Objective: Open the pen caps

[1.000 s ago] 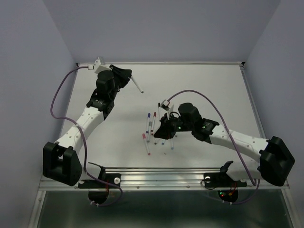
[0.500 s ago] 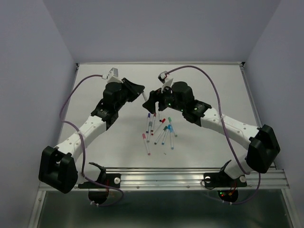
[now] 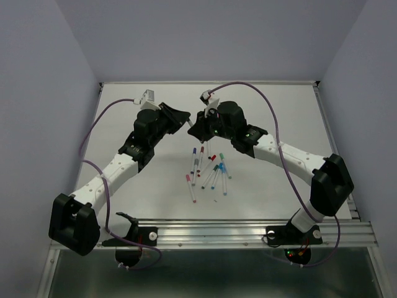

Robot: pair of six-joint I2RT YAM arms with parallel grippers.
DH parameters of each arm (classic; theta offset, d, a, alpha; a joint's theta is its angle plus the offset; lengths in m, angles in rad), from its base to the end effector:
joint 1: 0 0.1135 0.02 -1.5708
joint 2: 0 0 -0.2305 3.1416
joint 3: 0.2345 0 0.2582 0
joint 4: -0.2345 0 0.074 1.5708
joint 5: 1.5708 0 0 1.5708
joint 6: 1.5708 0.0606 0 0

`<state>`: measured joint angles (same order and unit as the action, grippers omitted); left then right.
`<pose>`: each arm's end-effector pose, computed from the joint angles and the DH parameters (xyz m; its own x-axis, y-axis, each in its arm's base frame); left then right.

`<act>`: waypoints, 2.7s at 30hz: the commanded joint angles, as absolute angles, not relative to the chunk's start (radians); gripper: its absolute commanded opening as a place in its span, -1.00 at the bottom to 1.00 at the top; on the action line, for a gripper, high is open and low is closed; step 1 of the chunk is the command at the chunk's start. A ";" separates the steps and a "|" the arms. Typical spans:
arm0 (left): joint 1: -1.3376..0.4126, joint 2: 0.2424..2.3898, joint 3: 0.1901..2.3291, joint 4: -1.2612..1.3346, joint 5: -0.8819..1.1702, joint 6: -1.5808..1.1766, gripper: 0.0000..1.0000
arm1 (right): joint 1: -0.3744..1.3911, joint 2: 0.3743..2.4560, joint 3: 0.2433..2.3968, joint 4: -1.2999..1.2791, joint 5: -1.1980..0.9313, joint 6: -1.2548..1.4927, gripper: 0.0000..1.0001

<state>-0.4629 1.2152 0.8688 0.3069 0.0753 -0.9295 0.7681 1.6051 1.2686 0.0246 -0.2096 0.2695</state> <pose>0.2938 -0.1517 0.2954 -0.4318 -0.6775 -0.5954 0.2783 0.5278 -0.8025 0.2873 0.2950 0.2767 -0.4316 -0.0548 -0.9004 -0.7336 0.6023 0.3150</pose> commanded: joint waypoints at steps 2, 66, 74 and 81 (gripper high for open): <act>-0.471 1.223 0.890 0.365 0.069 -0.930 -1.00 | 0.772 1.548 1.258 0.069 -0.311 0.261 -0.99; -0.293 1.855 1.241 -0.287 -0.253 -0.603 -0.64 | 0.342 1.669 0.904 -0.104 0.354 0.244 -0.31; -0.293 1.852 1.235 -0.287 -0.242 -0.600 -0.10 | 0.342 1.632 0.900 -0.113 0.321 0.249 0.27; -0.293 1.796 1.229 -0.270 -0.209 -0.592 0.66 | 0.342 1.533 0.949 -0.198 0.220 0.209 1.00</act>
